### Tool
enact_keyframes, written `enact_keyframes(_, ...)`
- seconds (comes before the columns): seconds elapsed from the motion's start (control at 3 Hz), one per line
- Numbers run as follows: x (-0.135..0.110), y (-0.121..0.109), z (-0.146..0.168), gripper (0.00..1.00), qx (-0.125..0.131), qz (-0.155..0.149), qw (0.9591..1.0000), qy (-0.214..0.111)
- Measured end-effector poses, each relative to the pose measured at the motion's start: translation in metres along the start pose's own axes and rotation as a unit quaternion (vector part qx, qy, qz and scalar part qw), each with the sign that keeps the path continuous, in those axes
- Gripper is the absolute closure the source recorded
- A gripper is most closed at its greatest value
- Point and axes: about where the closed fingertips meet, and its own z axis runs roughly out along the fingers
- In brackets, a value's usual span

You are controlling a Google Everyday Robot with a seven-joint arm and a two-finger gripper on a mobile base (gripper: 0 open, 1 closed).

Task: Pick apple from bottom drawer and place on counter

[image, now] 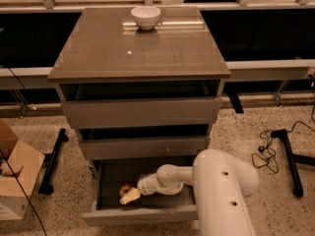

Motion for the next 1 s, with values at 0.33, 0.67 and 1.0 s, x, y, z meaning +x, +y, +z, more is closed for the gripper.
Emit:
enact_keyframes(0.33, 0.008, -0.009, 0.023, 0.00, 0.005, 0.014, 0.9999, -0.005)
enact_keyframes(0.67, 0.018, -0.018, 0.046, 0.00, 0.007, 0.035, 0.9993, -0.012)
enact_keyframes(1.0, 0.023, -0.021, 0.063, 0.15, 0.010, 0.056, 0.9981, -0.025)
